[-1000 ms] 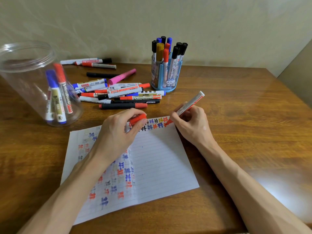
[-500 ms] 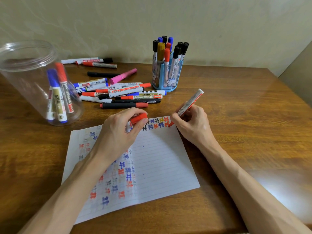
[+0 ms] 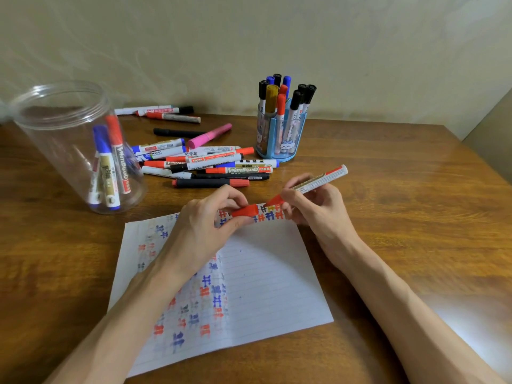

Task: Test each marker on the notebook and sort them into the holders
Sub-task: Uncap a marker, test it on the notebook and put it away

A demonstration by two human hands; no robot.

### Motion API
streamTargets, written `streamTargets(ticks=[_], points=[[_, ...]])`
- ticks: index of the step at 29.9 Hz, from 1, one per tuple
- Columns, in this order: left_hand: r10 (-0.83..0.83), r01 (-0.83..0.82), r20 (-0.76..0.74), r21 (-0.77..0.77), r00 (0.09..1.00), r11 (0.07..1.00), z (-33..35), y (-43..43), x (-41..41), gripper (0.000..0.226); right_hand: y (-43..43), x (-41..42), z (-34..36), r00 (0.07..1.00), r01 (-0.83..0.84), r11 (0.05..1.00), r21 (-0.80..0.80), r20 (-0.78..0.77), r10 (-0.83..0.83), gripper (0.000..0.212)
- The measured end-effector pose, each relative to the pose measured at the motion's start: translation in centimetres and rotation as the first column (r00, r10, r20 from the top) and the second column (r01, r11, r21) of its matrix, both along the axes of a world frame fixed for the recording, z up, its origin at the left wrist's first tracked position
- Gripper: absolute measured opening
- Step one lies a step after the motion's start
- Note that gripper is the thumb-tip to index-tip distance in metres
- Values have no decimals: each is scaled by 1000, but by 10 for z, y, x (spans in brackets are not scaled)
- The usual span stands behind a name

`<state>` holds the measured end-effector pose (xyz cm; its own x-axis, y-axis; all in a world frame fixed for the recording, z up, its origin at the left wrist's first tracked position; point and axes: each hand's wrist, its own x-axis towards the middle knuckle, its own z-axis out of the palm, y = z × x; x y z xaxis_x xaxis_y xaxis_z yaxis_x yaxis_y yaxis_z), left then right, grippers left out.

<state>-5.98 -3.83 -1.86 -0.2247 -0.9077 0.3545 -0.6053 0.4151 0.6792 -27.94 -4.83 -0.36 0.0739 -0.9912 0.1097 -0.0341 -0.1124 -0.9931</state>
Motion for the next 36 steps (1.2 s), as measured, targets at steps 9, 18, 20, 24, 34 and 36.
streamTargets(ticks=[9,18,20,24,34,36], points=[[-27,27,-6,1,1000,1000,0,0,0,33,2,4,-5,983,-163,981,-102,-105,152,14],[-21,20,-20,-70,1000,997,3,0,2,37,-2,-7,5,975,-195,967,163,138,174,30],[-22,20,-18,-74,1000,997,2,-2,3,40,-3,-13,4,992,-122,985,120,53,117,17],[1,-5,-49,-80,999,997,1,-4,8,43,-3,-21,4,986,-115,993,8,-119,115,21],[51,-59,-61,-148,997,987,5,-1,10,36,-2,-6,-8,984,-108,988,-111,-156,90,18],[47,-50,-26,-167,999,985,4,0,10,33,-1,-5,-10,984,-114,986,-125,-154,94,16]])
